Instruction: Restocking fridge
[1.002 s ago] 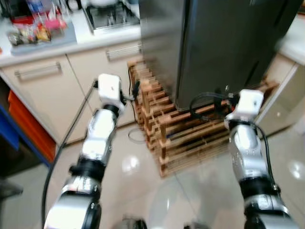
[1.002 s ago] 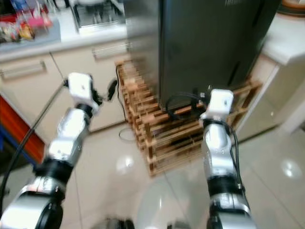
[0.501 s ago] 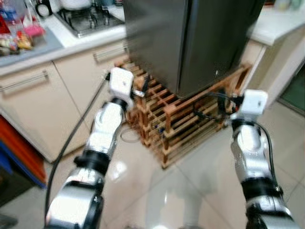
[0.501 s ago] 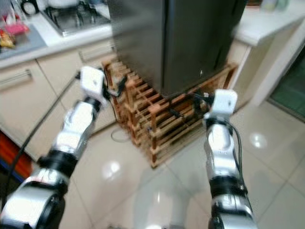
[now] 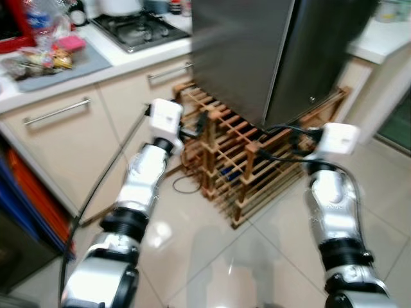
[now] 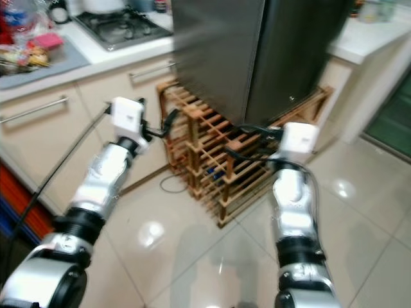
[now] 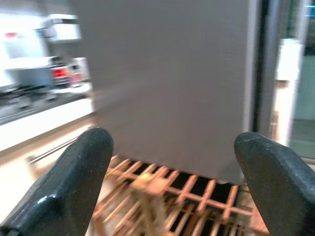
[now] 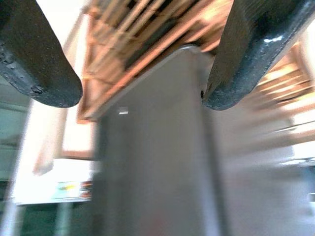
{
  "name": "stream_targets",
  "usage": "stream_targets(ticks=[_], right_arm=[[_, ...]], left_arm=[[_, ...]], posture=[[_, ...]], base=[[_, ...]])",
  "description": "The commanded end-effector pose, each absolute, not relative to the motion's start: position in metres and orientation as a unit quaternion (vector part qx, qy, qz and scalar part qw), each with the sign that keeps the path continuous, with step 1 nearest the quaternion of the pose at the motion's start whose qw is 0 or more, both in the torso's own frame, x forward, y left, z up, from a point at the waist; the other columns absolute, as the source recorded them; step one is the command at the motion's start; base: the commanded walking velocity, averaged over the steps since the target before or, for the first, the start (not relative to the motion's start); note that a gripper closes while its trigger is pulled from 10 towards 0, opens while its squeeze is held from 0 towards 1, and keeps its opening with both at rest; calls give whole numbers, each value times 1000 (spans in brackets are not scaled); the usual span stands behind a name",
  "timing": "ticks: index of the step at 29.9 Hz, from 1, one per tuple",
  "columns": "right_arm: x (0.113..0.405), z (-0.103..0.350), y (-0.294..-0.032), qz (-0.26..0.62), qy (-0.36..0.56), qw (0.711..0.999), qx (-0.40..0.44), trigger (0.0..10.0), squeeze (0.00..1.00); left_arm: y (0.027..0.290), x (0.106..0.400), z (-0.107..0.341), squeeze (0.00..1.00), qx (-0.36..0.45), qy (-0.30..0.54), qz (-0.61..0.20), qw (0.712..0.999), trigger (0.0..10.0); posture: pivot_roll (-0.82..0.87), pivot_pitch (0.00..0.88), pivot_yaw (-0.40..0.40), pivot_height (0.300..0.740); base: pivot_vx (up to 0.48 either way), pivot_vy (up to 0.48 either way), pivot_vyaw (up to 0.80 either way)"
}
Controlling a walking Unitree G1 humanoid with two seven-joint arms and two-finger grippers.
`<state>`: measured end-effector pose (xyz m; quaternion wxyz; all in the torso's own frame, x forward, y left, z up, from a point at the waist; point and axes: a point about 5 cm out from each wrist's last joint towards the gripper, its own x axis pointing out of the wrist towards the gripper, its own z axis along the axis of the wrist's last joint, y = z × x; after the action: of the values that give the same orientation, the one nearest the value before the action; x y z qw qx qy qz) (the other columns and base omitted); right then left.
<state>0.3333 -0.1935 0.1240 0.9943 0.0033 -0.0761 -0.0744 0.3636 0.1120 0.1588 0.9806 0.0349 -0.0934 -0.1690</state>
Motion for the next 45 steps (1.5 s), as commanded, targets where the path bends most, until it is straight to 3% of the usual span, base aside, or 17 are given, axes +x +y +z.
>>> stream_targets(ticks=[1,14,28,45], right_arm=[[333,126,-200,-85,-77,993,4,10000,0],[329,125,-203,-90,-77,993,1,10000,0],[313,116,-199,-80,-71,994,-1,10000,0],[319,120,-192,-61,-69,996,-2,10000,0]], left_arm=[[101,364,163,0,34,-98,-187,977,10000],[91,361,155,0,45,-78,-205,975,10000],[126,359,124,0,-33,-3,-95,995,10000],[108,358,134,0,-5,-34,-132,991,10000]], posture=[[-119,0,58,740],[-129,0,57,740],[-138,0,48,740],[-132,0,46,740]], base=[[292,382,-800],[239,328,-790],[0,0,-110],[239,-385,0]])
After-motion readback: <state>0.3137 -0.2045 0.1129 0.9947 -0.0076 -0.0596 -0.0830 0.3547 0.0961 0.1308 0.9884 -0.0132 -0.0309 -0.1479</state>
